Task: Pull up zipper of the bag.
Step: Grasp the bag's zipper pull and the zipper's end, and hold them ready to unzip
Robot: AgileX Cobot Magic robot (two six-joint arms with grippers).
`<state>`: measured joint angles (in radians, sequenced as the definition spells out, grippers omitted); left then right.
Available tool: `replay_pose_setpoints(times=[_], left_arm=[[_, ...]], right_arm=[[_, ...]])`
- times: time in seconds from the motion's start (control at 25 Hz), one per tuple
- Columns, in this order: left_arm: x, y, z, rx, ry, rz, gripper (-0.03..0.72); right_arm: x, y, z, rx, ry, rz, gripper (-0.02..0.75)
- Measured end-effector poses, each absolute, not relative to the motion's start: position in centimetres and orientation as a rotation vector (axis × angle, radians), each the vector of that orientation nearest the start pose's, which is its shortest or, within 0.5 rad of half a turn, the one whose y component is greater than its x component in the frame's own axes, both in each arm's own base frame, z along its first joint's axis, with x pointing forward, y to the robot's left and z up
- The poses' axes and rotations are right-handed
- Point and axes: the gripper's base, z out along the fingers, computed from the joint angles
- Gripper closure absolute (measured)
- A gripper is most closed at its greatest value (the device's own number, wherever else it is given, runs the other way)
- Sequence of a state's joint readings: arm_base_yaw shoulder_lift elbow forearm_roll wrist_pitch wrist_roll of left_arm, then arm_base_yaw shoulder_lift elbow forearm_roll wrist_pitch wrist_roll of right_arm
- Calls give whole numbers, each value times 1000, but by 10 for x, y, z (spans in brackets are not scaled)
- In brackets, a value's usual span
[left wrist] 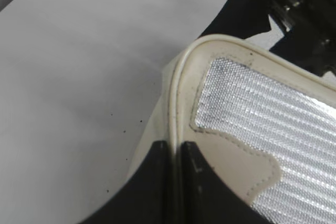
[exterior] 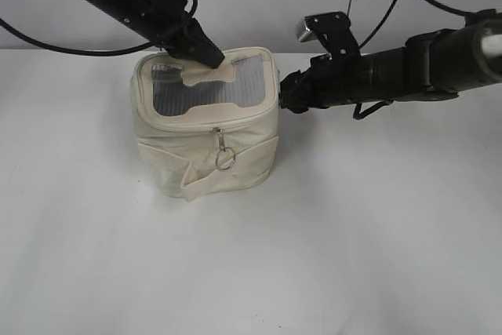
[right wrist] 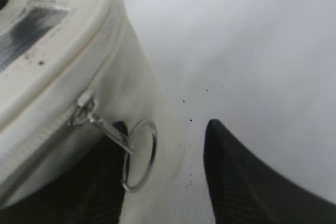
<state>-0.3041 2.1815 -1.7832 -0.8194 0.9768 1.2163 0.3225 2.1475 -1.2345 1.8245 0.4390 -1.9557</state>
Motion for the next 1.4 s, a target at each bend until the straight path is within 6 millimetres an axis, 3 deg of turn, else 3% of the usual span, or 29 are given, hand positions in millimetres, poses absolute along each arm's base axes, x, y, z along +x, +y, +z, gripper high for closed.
replay_pose_setpoints(times=[0.08, 0.2, 0.32, 0.48, 0.84, 1.16, 1.28, 1.4], left_arm=[[434, -194, 212, 1342, 2093, -713, 640], [434, -194, 212, 1342, 2092, -714, 640], [434, -194, 212, 1342, 2092, -714, 640], [434, -194, 212, 1341, 2093, -714, 640], [433, -194, 212, 1318, 2112, -724, 641], [435, -194, 212, 1247, 2157, -732, 641], [435, -195, 212, 1221, 2175, -736, 641], [435, -195, 212, 1199, 2189, -742, 641]], right_arm=[[404, 176, 112, -700, 2163, 600, 420], [405, 177, 113, -700, 2157, 608, 627], [405, 178, 113, -685, 2163, 628, 715], [395, 175, 120, -678, 2192, 645, 728], [334, 152, 147, -675, 2246, 605, 728], [290, 145, 159, -700, 2252, 726, 728], [278, 152, 160, -739, 2258, 771, 729], [264, 180, 163, -833, 2234, 816, 729]])
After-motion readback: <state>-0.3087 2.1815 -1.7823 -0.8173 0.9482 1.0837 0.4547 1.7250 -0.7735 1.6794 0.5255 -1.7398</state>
